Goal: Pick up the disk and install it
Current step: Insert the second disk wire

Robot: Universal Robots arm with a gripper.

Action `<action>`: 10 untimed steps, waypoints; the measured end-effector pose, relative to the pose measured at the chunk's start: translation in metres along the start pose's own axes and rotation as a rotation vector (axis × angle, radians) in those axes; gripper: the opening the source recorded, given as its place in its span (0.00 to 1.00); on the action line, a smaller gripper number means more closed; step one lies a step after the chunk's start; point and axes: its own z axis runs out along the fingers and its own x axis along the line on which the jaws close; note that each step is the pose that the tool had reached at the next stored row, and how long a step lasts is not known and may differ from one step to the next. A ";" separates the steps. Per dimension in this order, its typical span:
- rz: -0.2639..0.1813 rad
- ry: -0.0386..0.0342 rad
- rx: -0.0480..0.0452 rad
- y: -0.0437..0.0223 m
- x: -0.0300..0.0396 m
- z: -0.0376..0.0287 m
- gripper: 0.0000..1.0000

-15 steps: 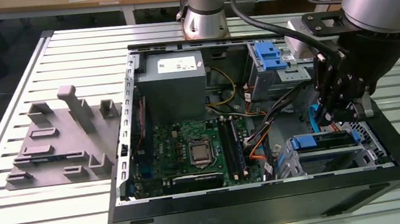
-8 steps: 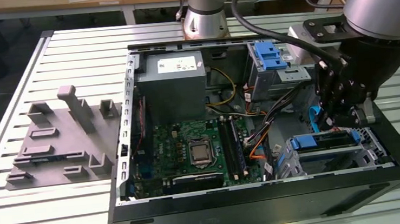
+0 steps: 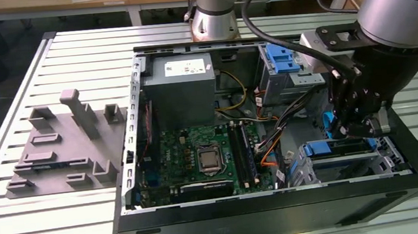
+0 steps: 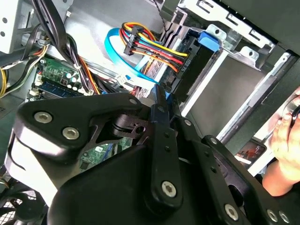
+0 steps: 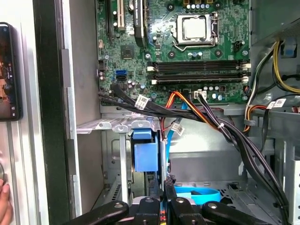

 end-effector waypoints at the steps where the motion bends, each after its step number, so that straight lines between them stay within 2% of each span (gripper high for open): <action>1: 0.000 0.0002 0.0000 -0.0001 0.0000 0.0006 0.16; 10: 0.000 0.0001 0.0000 -0.0017 0.0016 0.0031 0.16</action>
